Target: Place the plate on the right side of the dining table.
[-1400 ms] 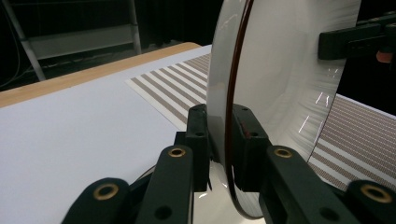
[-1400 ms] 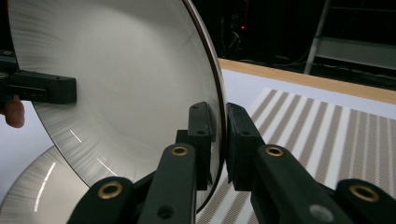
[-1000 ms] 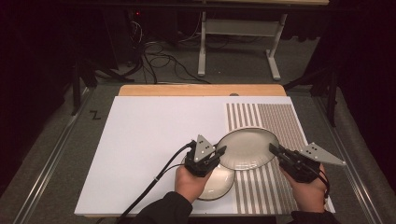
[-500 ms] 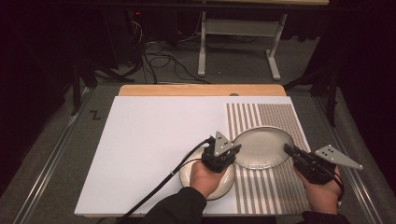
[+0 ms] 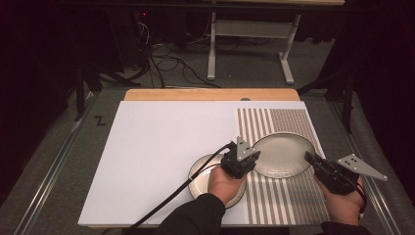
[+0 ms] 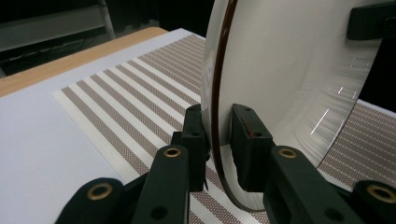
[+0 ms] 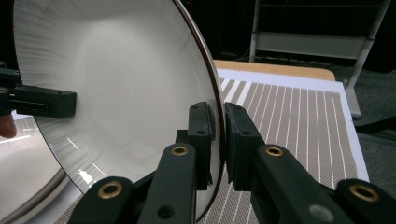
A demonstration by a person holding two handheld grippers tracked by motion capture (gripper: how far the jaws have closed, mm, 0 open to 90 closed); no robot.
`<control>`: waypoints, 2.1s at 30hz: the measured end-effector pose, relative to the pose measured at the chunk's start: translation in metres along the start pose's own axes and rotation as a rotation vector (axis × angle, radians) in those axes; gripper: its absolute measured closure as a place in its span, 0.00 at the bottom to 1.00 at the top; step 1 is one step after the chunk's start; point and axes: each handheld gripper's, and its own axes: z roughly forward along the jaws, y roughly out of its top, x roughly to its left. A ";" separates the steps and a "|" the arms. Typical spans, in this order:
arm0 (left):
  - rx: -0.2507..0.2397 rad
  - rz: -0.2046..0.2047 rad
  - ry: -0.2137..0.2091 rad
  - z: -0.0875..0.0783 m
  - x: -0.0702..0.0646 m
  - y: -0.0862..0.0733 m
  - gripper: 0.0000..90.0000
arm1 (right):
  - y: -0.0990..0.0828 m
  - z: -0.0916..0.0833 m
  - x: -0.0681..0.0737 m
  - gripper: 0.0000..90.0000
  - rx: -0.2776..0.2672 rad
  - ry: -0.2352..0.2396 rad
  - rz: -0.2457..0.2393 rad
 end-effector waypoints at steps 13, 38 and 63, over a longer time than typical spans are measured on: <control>0.100 0.002 -0.007 0.024 -0.005 -0.005 0.85 | -0.022 0.008 -0.014 0.93 0.056 -0.030 0.014; 0.146 -0.031 0.022 0.038 -0.006 -0.009 0.78 | -0.036 0.012 -0.020 0.94 0.110 -0.043 0.018; 0.047 -0.031 -0.037 -0.004 0.004 -0.019 0.41 | -0.035 0.012 -0.015 0.93 0.113 -0.077 -0.010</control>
